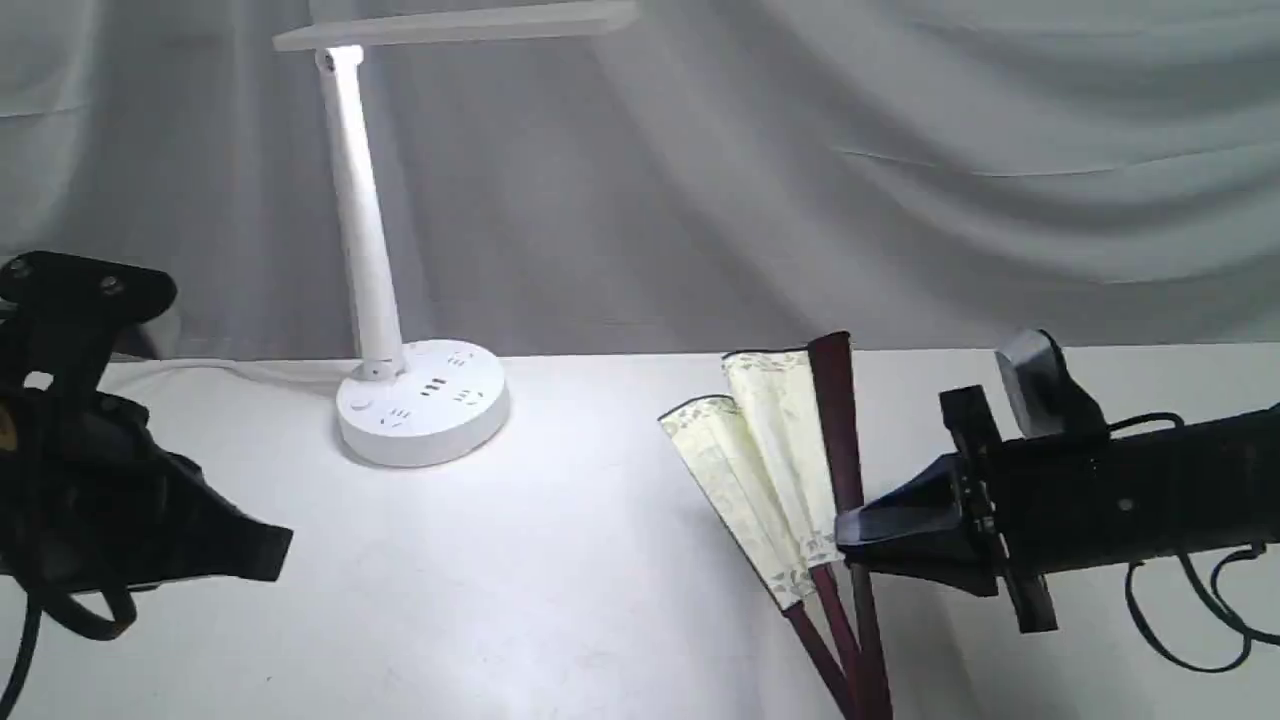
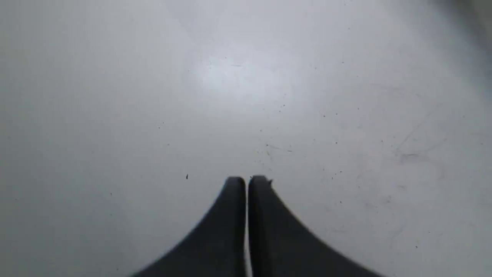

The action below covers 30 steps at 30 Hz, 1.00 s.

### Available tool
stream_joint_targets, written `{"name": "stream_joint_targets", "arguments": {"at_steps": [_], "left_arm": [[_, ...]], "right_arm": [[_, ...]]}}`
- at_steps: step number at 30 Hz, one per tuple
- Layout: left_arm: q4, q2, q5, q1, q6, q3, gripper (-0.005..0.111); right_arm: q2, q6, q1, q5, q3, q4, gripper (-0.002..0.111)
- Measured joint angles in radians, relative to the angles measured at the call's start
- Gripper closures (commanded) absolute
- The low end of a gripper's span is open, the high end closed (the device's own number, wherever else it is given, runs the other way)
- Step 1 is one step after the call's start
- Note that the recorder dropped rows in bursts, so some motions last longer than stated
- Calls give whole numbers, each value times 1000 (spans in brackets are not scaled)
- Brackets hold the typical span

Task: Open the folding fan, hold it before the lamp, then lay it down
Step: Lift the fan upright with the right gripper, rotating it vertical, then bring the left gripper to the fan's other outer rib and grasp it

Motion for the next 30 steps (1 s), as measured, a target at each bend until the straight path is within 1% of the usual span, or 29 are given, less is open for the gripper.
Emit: {"name": "stream_joint_targets", "arguments": {"at_steps": [5, 8, 13, 15, 17, 23, 30], "left_arm": [[-7, 0, -46, 0, 2, 0, 107], [-5, 0, -87, 0, 4, 0, 107], [-5, 0, -118, 0, 6, 0, 107], [-5, 0, -156, 0, 11, 10, 107], [-5, 0, -231, 0, 17, 37, 107], [44, 0, -545, 0, 23, 180, 107], [63, 0, -804, 0, -11, 299, 107]], "right_arm": [[-31, 13, 0, 0, 2, 0, 108], [-33, 68, 0, 0, 2, -9, 108], [-33, 117, 0, 0, 2, -26, 108], [-33, 170, 0, 0, 2, -35, 108], [-33, 200, 0, 0, 2, -42, 108], [-33, 207, 0, 0, 2, -47, 108], [-33, 207, 0, 0, 2, -38, 108]]}}
